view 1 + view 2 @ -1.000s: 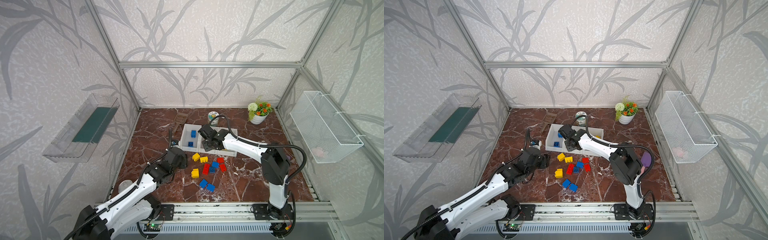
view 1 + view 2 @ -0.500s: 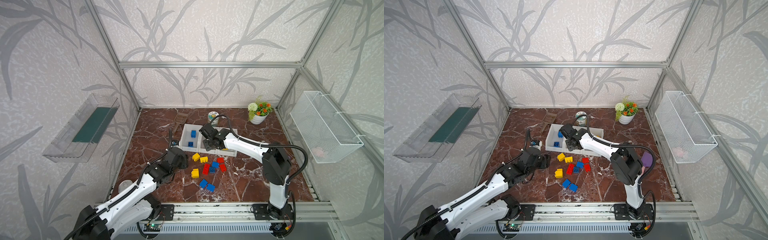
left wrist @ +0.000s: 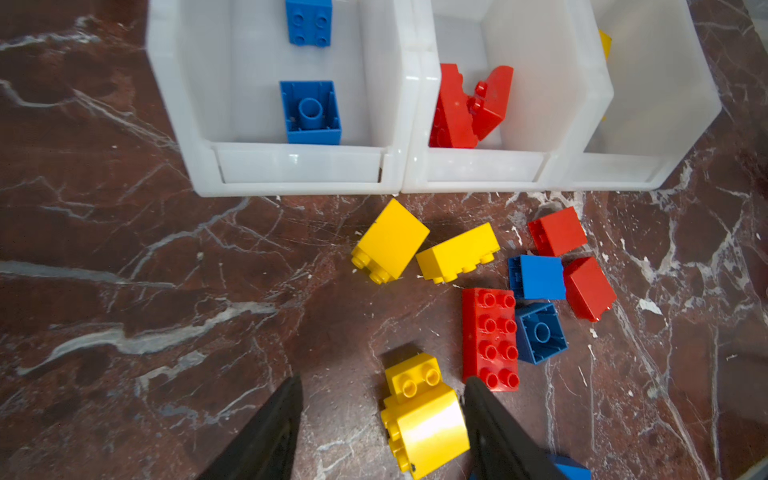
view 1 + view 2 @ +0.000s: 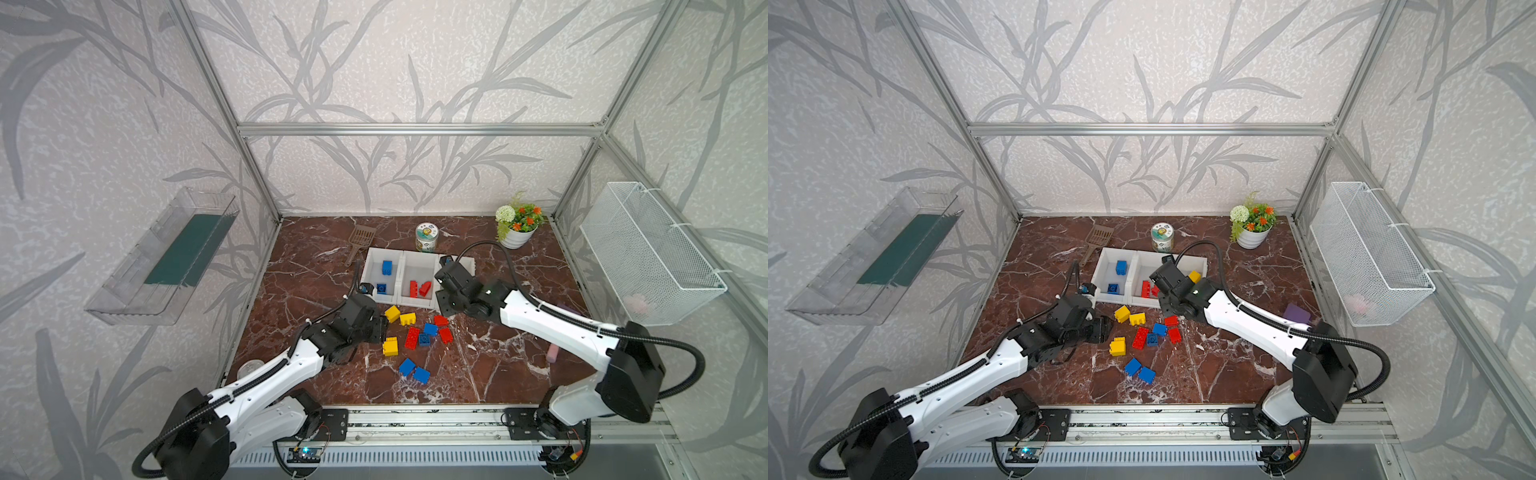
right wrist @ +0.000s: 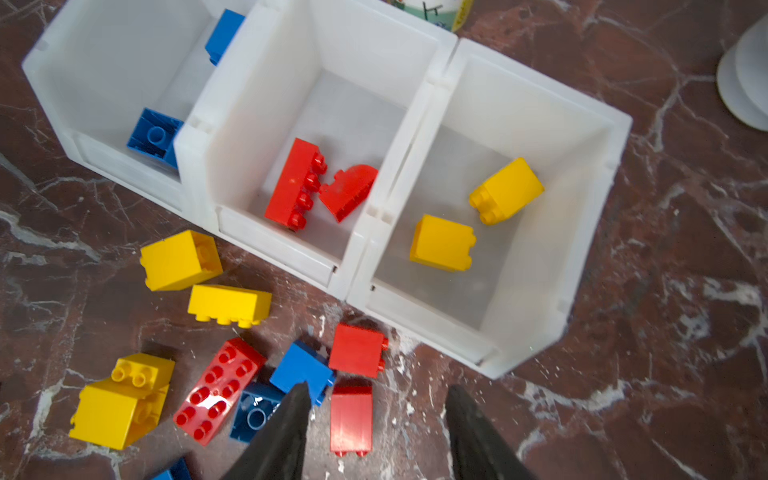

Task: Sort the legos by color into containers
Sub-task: 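Withdraw the right gripper while the left gripper moves over the pile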

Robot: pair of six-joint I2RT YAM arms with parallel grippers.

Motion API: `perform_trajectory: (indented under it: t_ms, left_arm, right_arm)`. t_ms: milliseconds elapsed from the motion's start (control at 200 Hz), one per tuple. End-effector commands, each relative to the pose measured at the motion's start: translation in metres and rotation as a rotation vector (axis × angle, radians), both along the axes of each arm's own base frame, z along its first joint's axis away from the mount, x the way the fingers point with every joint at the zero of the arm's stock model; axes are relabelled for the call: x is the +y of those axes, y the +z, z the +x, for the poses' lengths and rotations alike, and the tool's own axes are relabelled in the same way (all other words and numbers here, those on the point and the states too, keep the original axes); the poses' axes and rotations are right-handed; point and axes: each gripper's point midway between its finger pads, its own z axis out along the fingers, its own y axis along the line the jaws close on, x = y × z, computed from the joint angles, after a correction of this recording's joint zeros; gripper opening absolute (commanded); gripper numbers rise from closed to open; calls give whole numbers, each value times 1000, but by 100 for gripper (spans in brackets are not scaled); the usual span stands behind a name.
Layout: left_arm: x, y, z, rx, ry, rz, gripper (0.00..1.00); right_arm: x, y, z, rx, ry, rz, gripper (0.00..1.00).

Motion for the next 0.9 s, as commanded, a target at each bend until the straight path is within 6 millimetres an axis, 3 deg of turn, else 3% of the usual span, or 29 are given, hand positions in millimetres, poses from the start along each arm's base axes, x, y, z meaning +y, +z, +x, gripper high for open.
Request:
perform_trajectory:
  t_ms: [0,180,565,895]
  left_arm:
    - [-22,13,3,-17,-72,-1,64]
    - [-51,3,-6,28,-170,47,64]
    - [-111,-16,-25,141,-326,46,64]
    - [-137,-37,-35,233,-378,77,64]
  right_arm:
    - [-24,-5,-12,-3,-86,13,54]
    - [-49,-15,-31,3,-133,5,55]
    - [-81,-20,-45,-5,-193,5,55]
    - [-102,-30,-58,-2,-238,32,55]
